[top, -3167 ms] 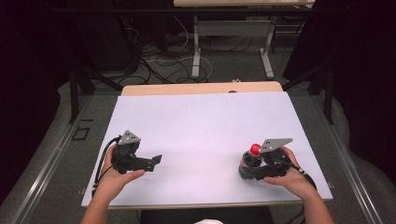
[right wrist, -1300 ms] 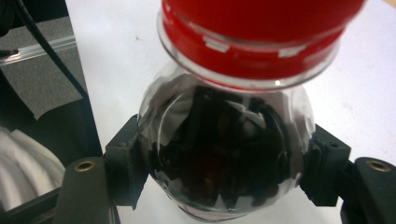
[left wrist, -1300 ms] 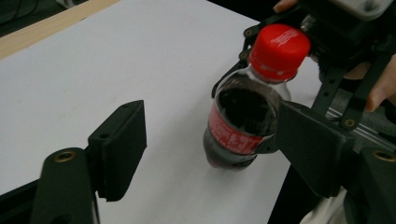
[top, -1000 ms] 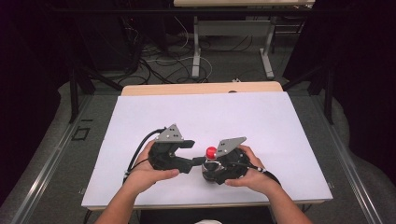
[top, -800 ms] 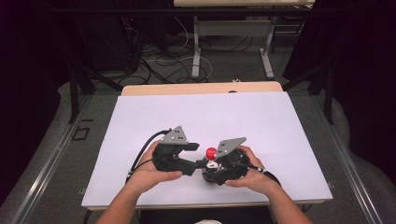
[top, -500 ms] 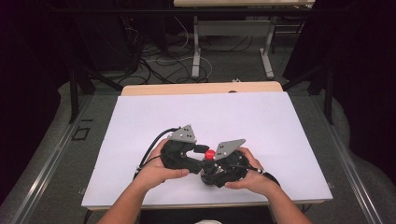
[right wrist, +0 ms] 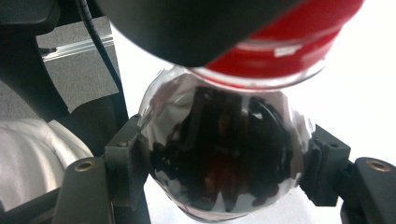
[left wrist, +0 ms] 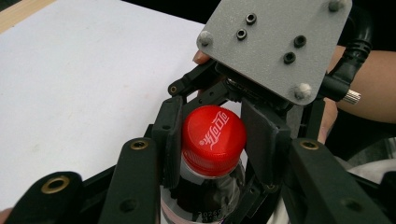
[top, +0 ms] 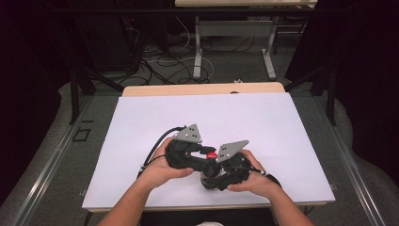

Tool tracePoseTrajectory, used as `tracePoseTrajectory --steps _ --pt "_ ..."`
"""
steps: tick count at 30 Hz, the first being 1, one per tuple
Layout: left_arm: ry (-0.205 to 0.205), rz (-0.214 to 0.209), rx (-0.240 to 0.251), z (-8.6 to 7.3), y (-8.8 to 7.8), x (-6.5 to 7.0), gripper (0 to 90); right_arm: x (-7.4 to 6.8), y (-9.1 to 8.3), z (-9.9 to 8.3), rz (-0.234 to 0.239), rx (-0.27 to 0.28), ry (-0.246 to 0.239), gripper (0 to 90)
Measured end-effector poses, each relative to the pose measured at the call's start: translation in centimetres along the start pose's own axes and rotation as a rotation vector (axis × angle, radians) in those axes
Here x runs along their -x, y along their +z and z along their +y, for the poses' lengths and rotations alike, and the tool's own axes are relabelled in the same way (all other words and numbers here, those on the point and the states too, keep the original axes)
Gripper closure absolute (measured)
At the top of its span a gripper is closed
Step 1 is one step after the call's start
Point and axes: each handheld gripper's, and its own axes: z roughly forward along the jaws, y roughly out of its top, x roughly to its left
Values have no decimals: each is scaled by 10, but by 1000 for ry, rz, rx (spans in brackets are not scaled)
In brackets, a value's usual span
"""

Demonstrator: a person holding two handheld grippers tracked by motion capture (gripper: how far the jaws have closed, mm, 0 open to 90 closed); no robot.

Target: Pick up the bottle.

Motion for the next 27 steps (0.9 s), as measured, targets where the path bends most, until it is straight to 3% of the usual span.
tracePoseTrajectory --steps 3,6,10,11,13,16,18,20,22,27 --pt "14 22 -4 1 -1 1 614 0 0 0 -18 7 -1 300" --pt "-2 58 9 3 -1 4 616 0 -2 1 -39 18 11 300" --pt "-31 145 25 4 1 11 617 0 -2 2 -94 22 28 301" --pt "-62 177 40 3 2 14 617 -1 -1 4 -126 23 48 300" --pt "-86 230 56 4 5 18 617 -2 -1 4 -145 23 59 301" --pt "-110 267 58 6 7 22 616 -3 -1 6 -183 11 81 300" --pt "-109 256 48 8 6 20 610 -2 -2 6 -181 13 83 300" --pt "-92 249 41 8 5 19 549 -1 -3 5 -164 15 79 300" --pt "-87 199 29 8 1 18 517 0 -5 5 -145 9 82 300" --pt "-57 121 17 5 -8 13 486 -1 -7 5 -105 28 63 299"
